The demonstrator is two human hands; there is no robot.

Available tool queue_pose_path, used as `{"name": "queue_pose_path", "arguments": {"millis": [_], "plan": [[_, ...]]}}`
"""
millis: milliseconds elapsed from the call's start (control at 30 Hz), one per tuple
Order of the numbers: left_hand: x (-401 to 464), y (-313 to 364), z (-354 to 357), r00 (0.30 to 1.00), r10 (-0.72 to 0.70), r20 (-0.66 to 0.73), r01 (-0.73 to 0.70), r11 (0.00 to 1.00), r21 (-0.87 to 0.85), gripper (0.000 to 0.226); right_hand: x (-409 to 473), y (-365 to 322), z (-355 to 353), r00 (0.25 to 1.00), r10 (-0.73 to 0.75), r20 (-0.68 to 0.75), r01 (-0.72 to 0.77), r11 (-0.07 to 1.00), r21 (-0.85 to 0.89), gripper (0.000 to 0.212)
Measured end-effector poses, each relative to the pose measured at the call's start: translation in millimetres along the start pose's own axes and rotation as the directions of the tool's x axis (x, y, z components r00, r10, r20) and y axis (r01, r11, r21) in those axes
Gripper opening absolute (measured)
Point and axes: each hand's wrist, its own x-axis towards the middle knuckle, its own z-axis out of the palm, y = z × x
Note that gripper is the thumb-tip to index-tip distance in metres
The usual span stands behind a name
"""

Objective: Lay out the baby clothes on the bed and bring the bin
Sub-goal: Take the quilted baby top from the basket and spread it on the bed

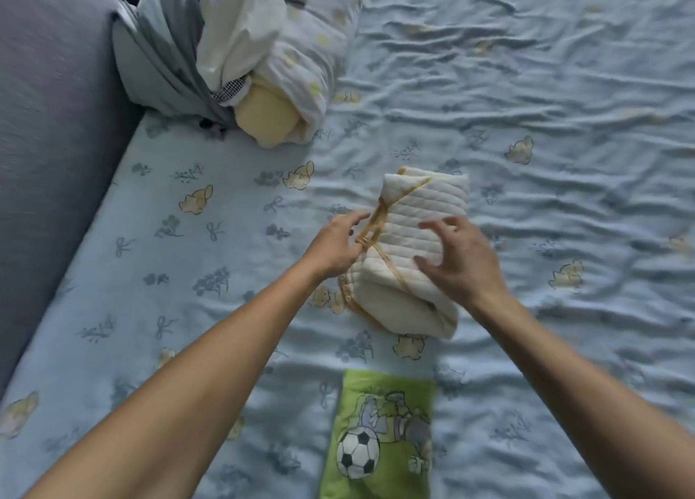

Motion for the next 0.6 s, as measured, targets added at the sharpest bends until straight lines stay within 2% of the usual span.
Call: {"name": "queue_pose_path", "arguments": {"millis": [67, 133, 200, 300, 367, 400, 433, 500, 600], "plan": [[0, -1, 3, 0.999, -0.005, 0.041, 0.004, 1.000, 0.028, 0.056, 2, -19, 16, 0.983, -0.097, 0.158, 0.113, 0.989, -0.096, 0.063], [0, -6, 9, 0.998, 0.013, 0.058, -0.015, 0.999, 0.040, 0.057, 4, -26, 37, 0.962, -0.088, 0.257, 0.140, 0.971, -0.193, 0.067], [-1, -10, 16, 0.998, 0.038, 0.043, -0.039, 0.999, 0.032, 0.056, 7, -22, 49, 0.977, -0.067, 0.202, 0.111, 0.970, -0.217, 0.056], [-3, -10, 21, 0.998, 0.064, -0.012, -0.064, 0.998, -0.026, 0.055, 6, -14, 51, 0.990, -0.124, 0.070, 0.134, 0.979, -0.155, 0.036], [-4, -6, 22, 0.996, 0.077, -0.036, -0.080, 0.994, -0.072, 0.049, 1, -8, 46, 0.995, -0.098, -0.034, 0.098, 0.995, 0.016, 0.025], [-4, -4, 22, 0.996, 0.077, -0.050, -0.082, 0.990, -0.114, 0.044, -3, -4, 41, 0.995, -0.034, -0.099, 0.049, 0.987, 0.150, 0.020], [-4, -1, 23, 0.995, 0.067, -0.069, -0.078, 0.984, -0.159, 0.041, -8, 1, 36, 0.986, 0.056, -0.156, -0.006, 0.952, 0.306, 0.016], [-1, 4, 24, 0.994, 0.043, -0.104, -0.062, 0.980, -0.189, 0.041, -19, 14, 25, 0.941, 0.262, -0.214, -0.080, 0.787, 0.612, 0.011], [5, 12, 28, 0.994, 0.057, -0.091, -0.063, 0.996, -0.064, 0.043, -43, 39, 12, 0.827, 0.536, -0.169, -0.050, 0.369, 0.928, 0.010]]}}
